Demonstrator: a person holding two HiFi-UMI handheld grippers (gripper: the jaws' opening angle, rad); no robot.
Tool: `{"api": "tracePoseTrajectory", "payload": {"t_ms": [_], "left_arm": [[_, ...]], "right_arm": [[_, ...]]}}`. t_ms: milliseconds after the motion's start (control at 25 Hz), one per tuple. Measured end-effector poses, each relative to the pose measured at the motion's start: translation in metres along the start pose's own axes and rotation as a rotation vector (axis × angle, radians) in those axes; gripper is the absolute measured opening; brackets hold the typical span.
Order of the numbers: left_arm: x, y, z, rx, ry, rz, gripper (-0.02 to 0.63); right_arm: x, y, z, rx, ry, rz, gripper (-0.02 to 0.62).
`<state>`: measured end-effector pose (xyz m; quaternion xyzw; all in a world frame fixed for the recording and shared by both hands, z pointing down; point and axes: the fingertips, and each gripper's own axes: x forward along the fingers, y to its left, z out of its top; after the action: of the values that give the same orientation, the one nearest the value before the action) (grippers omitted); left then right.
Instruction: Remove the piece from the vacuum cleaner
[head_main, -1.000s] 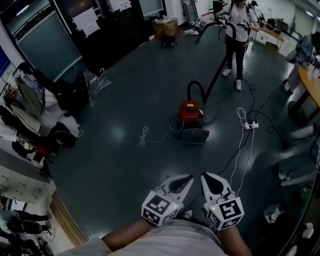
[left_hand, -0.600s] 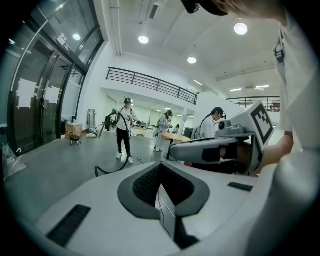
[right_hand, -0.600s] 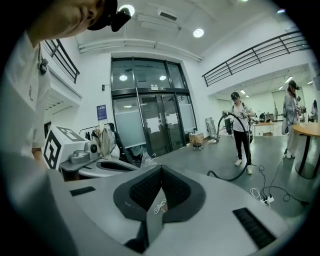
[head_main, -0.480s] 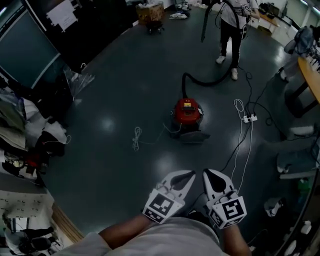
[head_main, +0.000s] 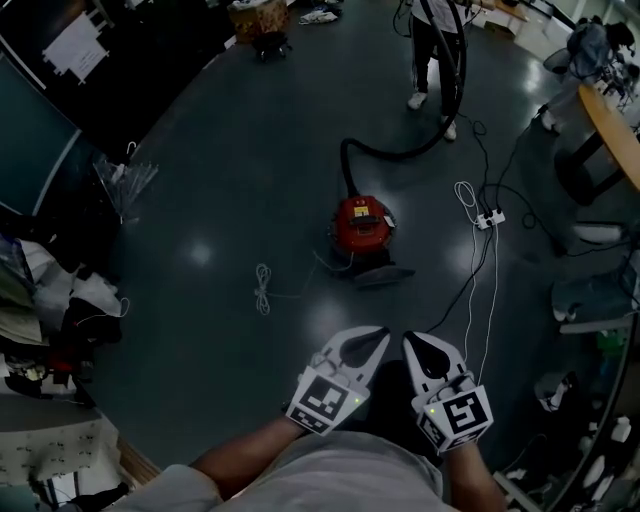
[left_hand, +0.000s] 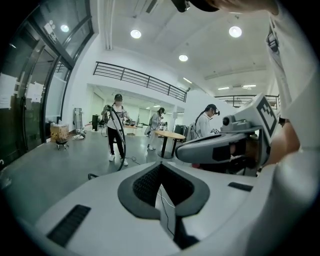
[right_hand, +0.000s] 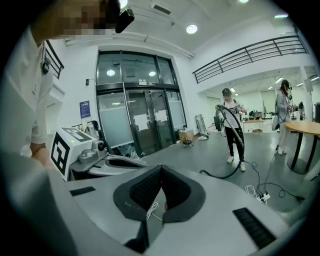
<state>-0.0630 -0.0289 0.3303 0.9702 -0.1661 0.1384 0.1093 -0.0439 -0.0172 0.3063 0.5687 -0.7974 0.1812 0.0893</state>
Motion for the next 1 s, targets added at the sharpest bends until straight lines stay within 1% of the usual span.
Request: {"api": "tracePoseTrajectory", "payload": {"t_ms": [280, 520, 760, 880, 1000], "left_arm": [[0.043, 0.046, -0.014, -0.008, -0.002, 0.017, 0.006], [0.114, 0.089, -0.047, -0.003, 0.009, 0.052, 0.006], [0.185, 0.135, -0.105, 0.003, 0.015, 0.060, 0.006], [0.221, 0.157, -0.148, 0.017, 0.018, 0.059, 0.006], [0.257, 0.172, -0.203, 0.034, 0.046, 0.033, 0.006]], "right_arm": [[0.048, -0.044, -0.008, -0.010, 0.007, -0.005, 0.015], [0.100, -0.107, -0.039, -0.018, 0.023, 0.013, 0.017], [0.162, -0.174, -0.101, -0.050, 0.044, 0.033, 0.015], [0.191, -0.205, -0.150, -0.050, 0.061, 0.031, 0.017], [0.219, -0.231, -0.206, -0.040, 0.095, 0.031, 0.017]]}}
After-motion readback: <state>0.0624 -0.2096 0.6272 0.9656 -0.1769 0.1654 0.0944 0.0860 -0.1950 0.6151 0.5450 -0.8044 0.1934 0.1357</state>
